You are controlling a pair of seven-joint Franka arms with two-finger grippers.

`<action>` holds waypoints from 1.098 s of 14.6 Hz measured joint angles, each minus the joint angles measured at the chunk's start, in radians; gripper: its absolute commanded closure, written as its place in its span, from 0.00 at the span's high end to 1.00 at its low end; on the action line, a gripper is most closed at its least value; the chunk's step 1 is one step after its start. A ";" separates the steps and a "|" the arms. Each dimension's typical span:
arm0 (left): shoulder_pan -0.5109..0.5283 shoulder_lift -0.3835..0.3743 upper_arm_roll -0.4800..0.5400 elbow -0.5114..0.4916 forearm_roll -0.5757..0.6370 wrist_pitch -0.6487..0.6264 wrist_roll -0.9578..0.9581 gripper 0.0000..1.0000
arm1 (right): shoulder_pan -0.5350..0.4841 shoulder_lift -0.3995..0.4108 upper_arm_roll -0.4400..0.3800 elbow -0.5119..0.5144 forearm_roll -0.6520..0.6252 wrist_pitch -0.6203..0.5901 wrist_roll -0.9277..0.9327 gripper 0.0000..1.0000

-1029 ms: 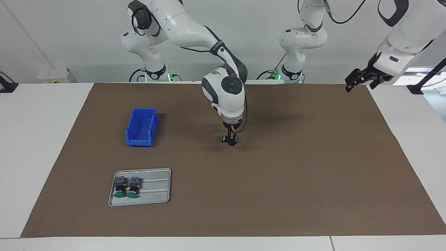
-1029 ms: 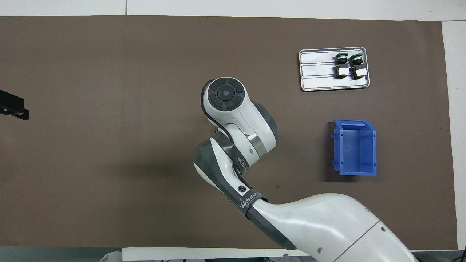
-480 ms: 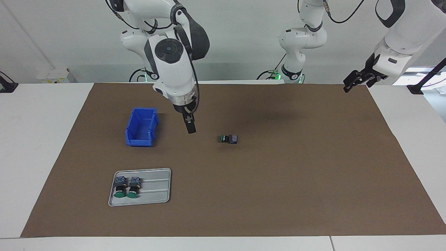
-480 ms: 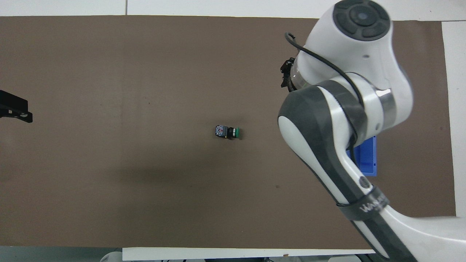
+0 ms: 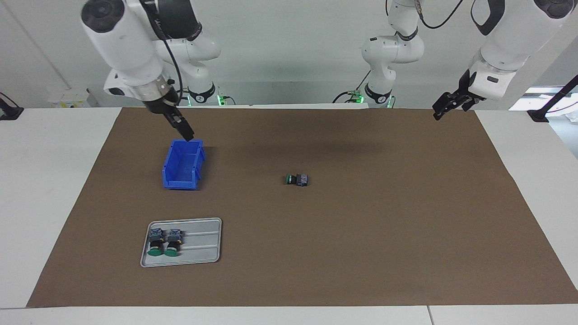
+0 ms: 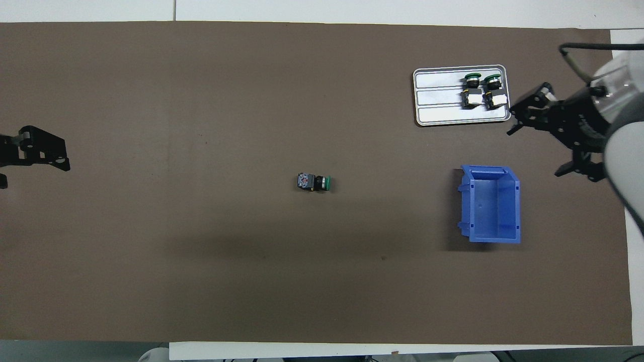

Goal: Place and press button with both arms
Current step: 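Withdraw the right gripper while the left gripper reaches the item, then lower the left gripper onto the top of the green item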

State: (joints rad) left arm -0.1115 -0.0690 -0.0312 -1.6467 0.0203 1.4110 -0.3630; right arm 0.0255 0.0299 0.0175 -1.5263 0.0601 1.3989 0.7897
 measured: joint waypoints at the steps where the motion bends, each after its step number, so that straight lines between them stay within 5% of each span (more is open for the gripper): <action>1: -0.014 0.000 0.000 -0.005 -0.002 0.002 -0.043 1.00 | -0.037 -0.015 -0.001 0.000 0.000 -0.015 -0.100 0.99; 8: -0.133 0.011 -0.004 -0.057 -0.056 0.081 -0.417 1.00 | -0.109 -0.036 -0.001 -0.024 -0.017 -0.048 -0.712 0.99; 16: -0.322 0.056 -0.007 -0.135 -0.103 0.276 -0.801 1.00 | -0.111 -0.053 0.006 -0.073 -0.043 0.020 -0.801 0.99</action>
State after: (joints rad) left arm -0.4331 -0.0131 -0.0387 -1.7818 -0.0827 1.6872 -1.1643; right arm -0.0855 -0.0235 0.0232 -1.5990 0.0167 1.4190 -0.0111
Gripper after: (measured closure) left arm 0.000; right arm 0.009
